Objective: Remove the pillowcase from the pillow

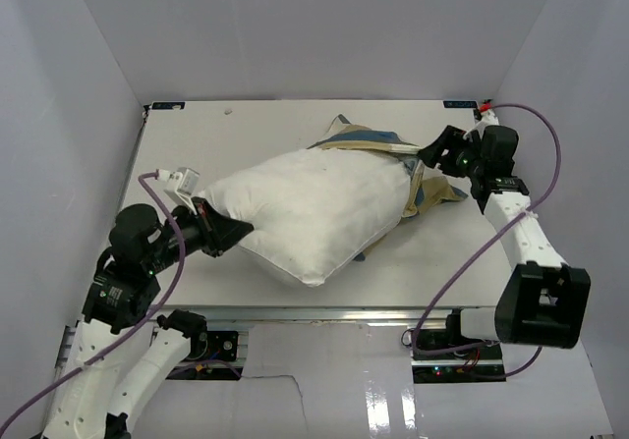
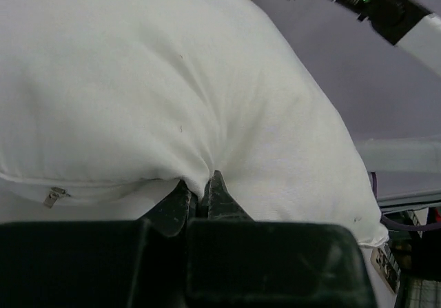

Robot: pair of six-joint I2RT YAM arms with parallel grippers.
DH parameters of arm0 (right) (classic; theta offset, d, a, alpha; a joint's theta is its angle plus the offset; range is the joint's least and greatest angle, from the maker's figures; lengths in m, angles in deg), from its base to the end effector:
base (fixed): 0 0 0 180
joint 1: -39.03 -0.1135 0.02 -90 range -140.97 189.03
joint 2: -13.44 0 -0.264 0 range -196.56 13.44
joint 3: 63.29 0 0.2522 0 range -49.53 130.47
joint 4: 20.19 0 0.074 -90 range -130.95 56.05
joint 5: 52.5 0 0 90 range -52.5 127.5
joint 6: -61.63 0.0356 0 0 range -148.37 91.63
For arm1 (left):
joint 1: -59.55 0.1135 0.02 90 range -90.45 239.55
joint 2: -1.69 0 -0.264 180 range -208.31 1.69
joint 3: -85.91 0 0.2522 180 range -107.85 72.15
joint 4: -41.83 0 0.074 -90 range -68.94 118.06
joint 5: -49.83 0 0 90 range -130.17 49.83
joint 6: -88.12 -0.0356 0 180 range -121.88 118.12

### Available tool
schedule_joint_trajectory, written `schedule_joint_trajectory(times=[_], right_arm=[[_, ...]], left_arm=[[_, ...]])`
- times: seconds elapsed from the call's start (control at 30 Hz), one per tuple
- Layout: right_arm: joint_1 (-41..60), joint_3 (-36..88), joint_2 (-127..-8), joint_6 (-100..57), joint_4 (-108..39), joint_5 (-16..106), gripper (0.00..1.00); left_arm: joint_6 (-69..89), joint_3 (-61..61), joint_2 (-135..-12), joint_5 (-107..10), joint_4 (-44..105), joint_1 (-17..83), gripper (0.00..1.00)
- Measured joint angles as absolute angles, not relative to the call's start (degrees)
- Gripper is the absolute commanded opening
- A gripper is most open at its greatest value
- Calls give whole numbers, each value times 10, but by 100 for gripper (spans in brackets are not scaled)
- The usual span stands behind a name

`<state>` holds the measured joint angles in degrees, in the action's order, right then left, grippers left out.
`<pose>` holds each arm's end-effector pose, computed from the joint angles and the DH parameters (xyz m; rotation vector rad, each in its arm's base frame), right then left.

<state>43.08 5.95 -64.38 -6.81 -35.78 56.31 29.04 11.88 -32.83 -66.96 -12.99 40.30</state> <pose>0.3120 -0.0106 0.2898 0.2336 1.9929 0.5232 0.0883 -0.0478 0.3956 0.1508 1.9321 -1.0281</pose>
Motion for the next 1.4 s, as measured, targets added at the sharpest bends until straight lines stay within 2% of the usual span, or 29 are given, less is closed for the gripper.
schedule_joint_trajectory(times=[0.1, 0.23, 0.43, 0.67, 0.7, 0.77, 0.8, 0.83, 0.9, 0.93, 1.07, 1.2, 1.4], right_arm=[[369, 72, -579, -112, -359, 570, 86], [279, 126, -559, -185, -344, 604, 92], [228, 272, -707, -276, -368, 615, 95], [168, 387, -905, -376, -493, 595, 94], [156, 408, -931, -387, -514, 590, 91], [141, 442, -969, -406, -537, 586, 70], [135, 454, -981, -411, -542, 586, 59], [131, 465, -990, -414, -548, 586, 42], [131, 482, -1001, -410, -556, 589, 25], [134, 492, -1006, -409, -561, 594, 8], [162, 519, -1022, -368, -574, 605, 8], [204, 515, -1023, -296, -562, 572, 8], [288, 399, -992, -197, -505, 505, 8]], left_arm=[[305, 234, -281, -691, -89, 403, 0], [332, 348, -238, -702, -59, 403, 0], [372, 421, -139, -731, -30, 404, 0], [387, 433, -106, -752, -26, 404, 0], [388, 433, -106, -752, -26, 404, 0], [389, 433, -107, -754, -27, 404, 0], [389, 433, -107, -754, -27, 404, 0], [389, 433, -108, -755, -27, 404, 0], [389, 430, -111, -754, -30, 404, 0], [387, 424, -114, -752, -36, 404, 0], [368, 355, -153, -721, -66, 405, 0], [329, 203, -233, -652, -117, 407, 0], [270, 20, -303, -514, -200, 404, 0]])
